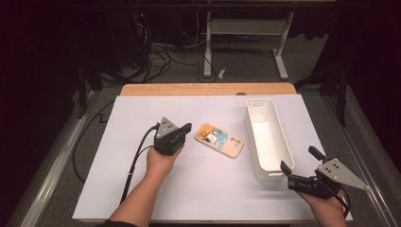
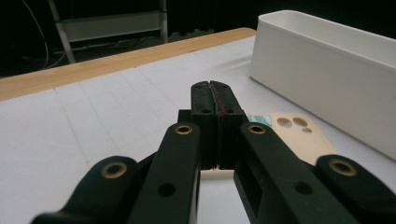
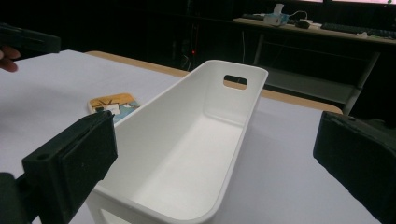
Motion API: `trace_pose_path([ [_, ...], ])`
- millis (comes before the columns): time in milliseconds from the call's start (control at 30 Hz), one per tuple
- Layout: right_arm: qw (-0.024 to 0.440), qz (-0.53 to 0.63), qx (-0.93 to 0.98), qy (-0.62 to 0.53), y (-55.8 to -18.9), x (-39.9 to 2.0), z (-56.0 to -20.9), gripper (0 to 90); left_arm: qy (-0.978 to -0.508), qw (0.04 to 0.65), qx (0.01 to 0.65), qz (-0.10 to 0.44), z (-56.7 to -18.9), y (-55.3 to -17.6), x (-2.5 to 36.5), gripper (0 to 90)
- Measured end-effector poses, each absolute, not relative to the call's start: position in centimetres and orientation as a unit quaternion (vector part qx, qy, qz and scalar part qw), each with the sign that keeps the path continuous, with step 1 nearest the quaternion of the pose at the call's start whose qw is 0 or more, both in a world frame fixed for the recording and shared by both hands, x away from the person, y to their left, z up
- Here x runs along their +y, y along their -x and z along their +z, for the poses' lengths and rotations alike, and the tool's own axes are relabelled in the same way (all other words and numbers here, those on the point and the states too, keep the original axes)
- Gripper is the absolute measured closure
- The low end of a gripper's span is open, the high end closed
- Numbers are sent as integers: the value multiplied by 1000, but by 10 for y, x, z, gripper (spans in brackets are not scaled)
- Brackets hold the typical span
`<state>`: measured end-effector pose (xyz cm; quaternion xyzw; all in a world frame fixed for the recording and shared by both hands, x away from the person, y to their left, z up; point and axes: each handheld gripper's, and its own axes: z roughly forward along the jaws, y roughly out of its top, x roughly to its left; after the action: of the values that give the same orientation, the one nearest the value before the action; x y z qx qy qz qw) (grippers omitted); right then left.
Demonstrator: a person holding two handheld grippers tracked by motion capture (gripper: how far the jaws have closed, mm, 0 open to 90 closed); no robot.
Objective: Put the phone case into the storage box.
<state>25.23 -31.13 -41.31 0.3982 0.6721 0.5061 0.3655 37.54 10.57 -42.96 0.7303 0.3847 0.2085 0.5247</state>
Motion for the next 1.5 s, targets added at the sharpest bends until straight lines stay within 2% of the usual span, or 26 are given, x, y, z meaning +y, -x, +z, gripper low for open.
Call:
trace_pose_path([
  [400,362,511,668,-403,-251,-315,-413,1,-735,522,397,174,-453,-407,65,900],
  [467,362,512,666,-404,-251,-316,-413,2,-744,506,392,191,-455,-410,60,899],
  [733,361,515,665,-402,-251,-315,-412,7,-746,497,406,179,-457,-428,51,898],
  [867,361,515,666,-402,-251,-315,-412,7,-748,465,427,207,-457,-439,42,899],
  [1000,359,517,665,-401,-251,-316,-412,7,-752,452,437,201,-460,-448,36,898],
  [1067,359,518,665,-401,-251,-316,-412,7,-763,433,419,234,-463,-450,28,900],
  [1300,360,521,663,-400,-251,-317,-412,9,-778,428,417,193,-463,-461,17,900],
  [1333,359,521,663,-399,-251,-317,-412,9,-787,424,416,165,-465,-467,15,900],
  [1400,358,523,663,-399,-251,-317,-411,10,-789,424,419,147,-466,-471,16,900],
  [1500,359,524,663,-397,-251,-317,-411,10,-791,415,423,154,-467,-473,15,900],
])
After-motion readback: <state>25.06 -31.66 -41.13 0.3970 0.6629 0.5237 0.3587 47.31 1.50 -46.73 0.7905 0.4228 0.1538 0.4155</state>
